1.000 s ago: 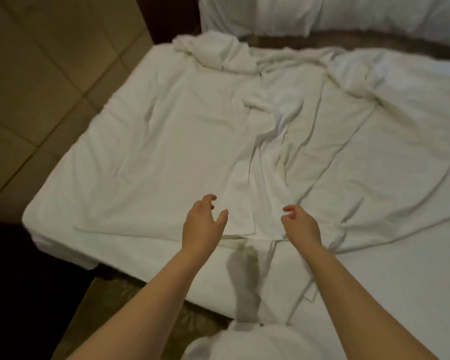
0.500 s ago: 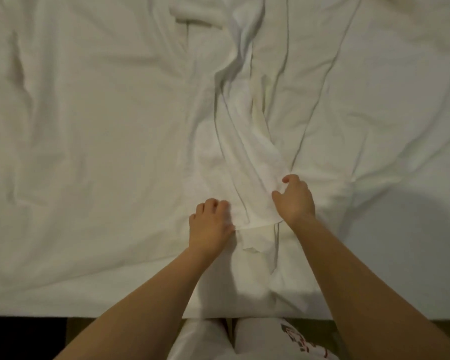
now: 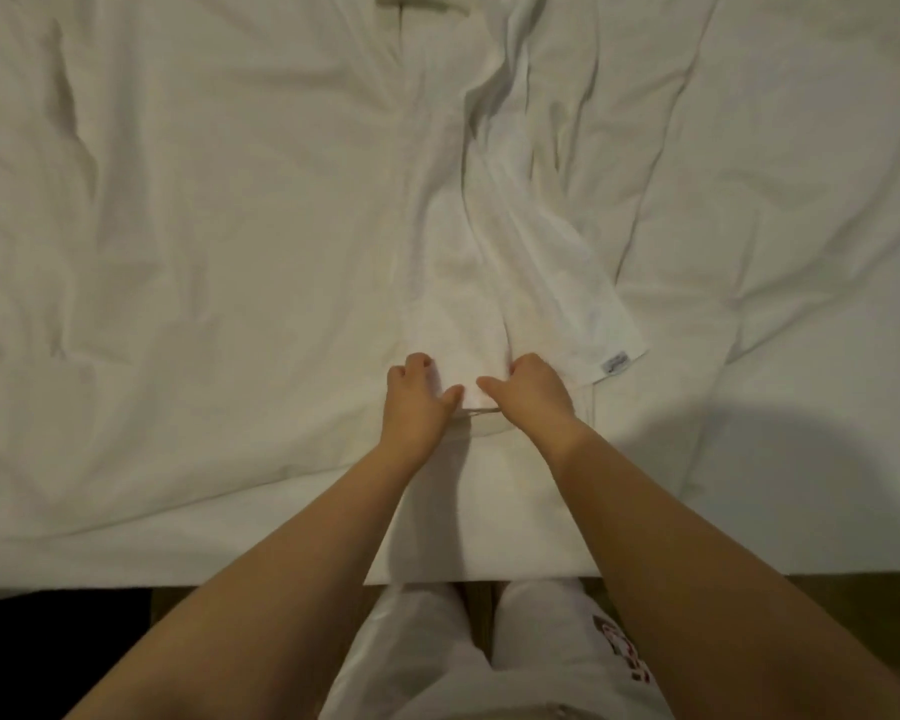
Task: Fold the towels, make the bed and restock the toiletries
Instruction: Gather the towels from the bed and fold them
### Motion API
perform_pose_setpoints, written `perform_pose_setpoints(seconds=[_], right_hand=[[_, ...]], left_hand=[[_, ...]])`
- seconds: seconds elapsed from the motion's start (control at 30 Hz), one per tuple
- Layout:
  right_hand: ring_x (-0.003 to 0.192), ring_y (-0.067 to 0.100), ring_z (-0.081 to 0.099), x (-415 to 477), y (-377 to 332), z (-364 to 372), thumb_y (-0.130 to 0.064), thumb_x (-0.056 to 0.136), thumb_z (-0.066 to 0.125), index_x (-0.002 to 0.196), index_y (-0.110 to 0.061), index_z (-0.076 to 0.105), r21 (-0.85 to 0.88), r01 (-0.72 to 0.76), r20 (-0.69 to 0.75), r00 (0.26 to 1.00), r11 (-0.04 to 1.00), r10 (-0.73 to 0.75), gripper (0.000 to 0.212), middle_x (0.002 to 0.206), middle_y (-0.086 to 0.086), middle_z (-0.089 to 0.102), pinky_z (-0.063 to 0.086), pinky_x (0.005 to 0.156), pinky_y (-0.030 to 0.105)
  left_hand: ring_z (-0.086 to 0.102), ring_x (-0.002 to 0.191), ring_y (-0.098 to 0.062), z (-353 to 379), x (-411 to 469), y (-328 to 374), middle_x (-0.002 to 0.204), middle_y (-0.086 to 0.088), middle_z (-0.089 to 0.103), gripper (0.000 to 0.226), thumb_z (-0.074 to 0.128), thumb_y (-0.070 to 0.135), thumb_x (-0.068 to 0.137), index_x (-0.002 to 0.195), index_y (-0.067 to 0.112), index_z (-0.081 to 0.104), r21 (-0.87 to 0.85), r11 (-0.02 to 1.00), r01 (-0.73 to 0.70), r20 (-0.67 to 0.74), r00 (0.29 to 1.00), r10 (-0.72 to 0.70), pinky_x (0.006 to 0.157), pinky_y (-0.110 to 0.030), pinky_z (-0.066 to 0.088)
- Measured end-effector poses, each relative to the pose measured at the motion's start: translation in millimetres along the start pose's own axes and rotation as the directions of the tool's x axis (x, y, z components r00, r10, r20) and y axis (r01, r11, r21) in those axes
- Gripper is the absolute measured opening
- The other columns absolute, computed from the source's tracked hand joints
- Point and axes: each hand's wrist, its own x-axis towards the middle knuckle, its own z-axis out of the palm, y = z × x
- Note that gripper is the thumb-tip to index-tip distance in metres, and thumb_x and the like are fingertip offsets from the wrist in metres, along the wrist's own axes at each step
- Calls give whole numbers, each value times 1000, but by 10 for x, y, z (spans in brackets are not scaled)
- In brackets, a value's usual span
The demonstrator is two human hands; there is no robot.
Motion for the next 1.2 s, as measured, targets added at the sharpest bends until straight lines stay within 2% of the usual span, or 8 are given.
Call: perform_pose_setpoints(seconds=[0.2,0.3,0.43,0.6,0.73,1.0,1.07,1.2], right_hand=[[104,23,55,-773,-545,-721,-26,97,49,125,-17,54,4,413,-169,898,911,-407,30,112,2,60,38,81,25],[76,11,54,-1393,-994,-1499,-21,91,54,88,-29,61,-83,606,-144,778,791,-611,11,78,-12,57,37,62,23],[68,-1,54,-2070,-1417,-2403,-12,82,62,70,-34,60,-41,741,-284,634,670,-719,25,68,-15,59,39,61,16],[58,-11,45,-2708,-1546,-3319,-8,81,56,71,-23,56,69,875,-750,362,479,-553,19,59,-21,53,37,61,11],[69,1,49,-2885,-1385,-3962,-13,87,50,82,-25,57,56,858,-953,199,510,-230,15,72,-16,53,38,67,19],[83,18,46,-2623,-1045,-4214,-23,97,46,94,-13,54,120,714,-923,337,690,-188,13,87,6,53,31,65,25],[87,20,49,-2575,-1066,-4086,-26,97,49,100,-6,59,117,717,-841,440,687,-316,22,93,16,57,35,70,26],[97,7,57,-2620,-1215,-3685,-26,93,59,114,-24,64,-9,795,-481,528,607,-699,22,105,-10,62,47,83,19]], left_hand=[[57,106,-22,-714,-335,581,136,-7,42,74,64,25,88,148,32,21,-110,960,-258,50,963,265,93,-32,46],[37,120,-18,-1343,-549,1263,151,-9,22,58,69,28,85,138,31,46,10,850,-526,-70,848,525,100,-27,31],[47,118,-24,-2052,-762,2121,133,-12,49,39,74,33,73,105,11,71,67,706,-705,-16,707,707,98,-27,35],[58,88,-21,-2635,-1143,2826,93,-6,64,29,75,28,78,96,6,67,-17,665,-747,-129,661,739,78,-34,44],[54,80,-20,-2875,-1151,2994,81,-5,59,20,70,24,82,86,5,64,122,702,-702,-157,685,712,70,-32,39],[43,70,-13,-2679,-1280,2965,73,4,46,20,62,20,90,76,16,49,-51,726,-685,-124,726,676,61,-25,32],[49,72,-8,-2620,-1421,3074,76,8,53,9,61,26,91,88,17,59,-74,693,-717,-99,697,710,65,-24,37],[50,70,-3,-2546,-1636,3282,72,11,56,12,59,29,92,86,21,65,-35,646,-763,-115,645,756,65,-21,38]])
